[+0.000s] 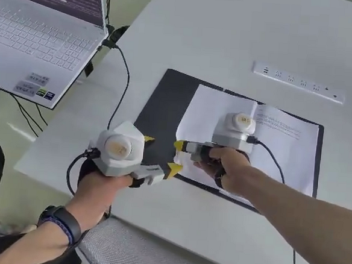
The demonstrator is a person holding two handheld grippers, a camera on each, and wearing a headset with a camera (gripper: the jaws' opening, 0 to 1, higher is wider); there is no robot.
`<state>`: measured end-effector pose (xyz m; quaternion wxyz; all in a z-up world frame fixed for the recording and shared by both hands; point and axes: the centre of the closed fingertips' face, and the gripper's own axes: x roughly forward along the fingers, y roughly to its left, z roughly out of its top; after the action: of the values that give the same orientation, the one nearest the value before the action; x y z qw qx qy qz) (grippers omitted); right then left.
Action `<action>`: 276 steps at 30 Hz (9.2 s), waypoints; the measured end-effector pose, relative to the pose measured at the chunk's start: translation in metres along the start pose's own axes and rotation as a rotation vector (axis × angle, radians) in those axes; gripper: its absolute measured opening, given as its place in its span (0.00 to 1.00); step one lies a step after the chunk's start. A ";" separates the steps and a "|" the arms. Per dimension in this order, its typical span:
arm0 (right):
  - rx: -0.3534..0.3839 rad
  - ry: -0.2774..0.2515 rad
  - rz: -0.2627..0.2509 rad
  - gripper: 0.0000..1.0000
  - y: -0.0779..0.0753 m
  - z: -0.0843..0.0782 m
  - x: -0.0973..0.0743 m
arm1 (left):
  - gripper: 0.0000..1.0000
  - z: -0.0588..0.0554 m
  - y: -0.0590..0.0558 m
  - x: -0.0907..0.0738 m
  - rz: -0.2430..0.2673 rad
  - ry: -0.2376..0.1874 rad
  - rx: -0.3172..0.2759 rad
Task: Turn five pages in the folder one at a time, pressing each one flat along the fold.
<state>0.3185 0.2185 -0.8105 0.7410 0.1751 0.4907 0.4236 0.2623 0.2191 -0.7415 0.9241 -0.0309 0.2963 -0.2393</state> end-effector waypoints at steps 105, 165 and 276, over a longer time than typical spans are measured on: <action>0.103 -0.313 0.026 0.00 -0.110 0.085 -0.112 | 0.00 -0.040 0.016 0.059 0.006 0.215 0.139; -0.055 -0.380 -0.011 0.00 -0.129 0.105 -0.099 | 0.00 -0.039 0.017 0.060 0.023 0.214 0.110; -0.373 -0.247 -0.191 0.37 -0.071 -0.033 -0.260 | 0.40 0.020 -0.021 0.005 -0.059 0.138 0.217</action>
<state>0.2806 -0.0357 -0.7227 0.8515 0.0383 0.3239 0.4105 0.2680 0.1966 -0.7233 0.8920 0.0772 0.3306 -0.2986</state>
